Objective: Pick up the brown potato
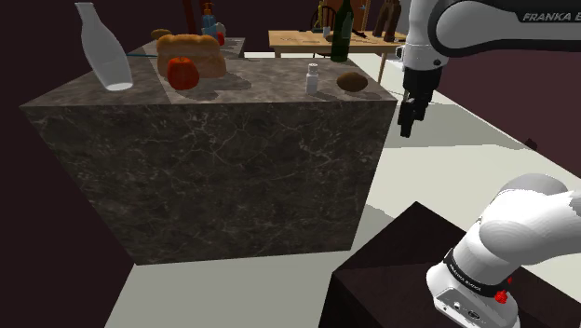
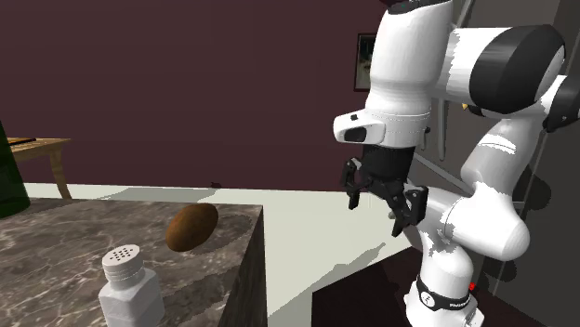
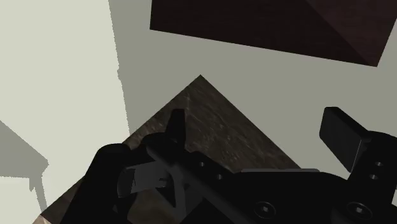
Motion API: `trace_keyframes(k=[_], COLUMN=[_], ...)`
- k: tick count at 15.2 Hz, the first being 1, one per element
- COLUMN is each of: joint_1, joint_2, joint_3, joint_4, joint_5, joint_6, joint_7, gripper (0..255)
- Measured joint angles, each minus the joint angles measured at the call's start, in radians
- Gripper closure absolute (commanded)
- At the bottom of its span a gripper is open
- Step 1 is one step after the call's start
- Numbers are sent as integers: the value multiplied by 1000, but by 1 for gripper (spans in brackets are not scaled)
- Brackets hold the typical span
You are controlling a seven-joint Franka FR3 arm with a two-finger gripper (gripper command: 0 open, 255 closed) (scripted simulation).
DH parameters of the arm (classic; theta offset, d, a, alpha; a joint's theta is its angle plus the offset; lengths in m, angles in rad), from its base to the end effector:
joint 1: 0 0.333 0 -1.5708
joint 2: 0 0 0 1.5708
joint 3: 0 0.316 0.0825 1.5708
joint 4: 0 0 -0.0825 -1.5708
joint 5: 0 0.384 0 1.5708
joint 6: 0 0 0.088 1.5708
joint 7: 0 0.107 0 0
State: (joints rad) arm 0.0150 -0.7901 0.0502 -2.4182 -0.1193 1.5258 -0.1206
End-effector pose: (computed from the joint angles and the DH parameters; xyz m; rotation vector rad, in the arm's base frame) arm 0.2983 0.0099 0.5599 2.9752 0.2533 -0.1620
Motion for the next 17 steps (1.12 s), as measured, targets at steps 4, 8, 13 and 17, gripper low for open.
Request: trace_keyframes(k=[4, 8, 13, 17], joint_1=[-5, -9, -8, -10], joint_2=[72, 204, 389, 525], joint_3=[-28, -71, -119, -153], joint_4=[52, 168, 342, 491], joint_5=[-16, -31, -29, -12], joint_6=[32, 71, 109, 116], joint_7=[-39, -109, -199, -277], gripper=[0, 0, 0, 0])
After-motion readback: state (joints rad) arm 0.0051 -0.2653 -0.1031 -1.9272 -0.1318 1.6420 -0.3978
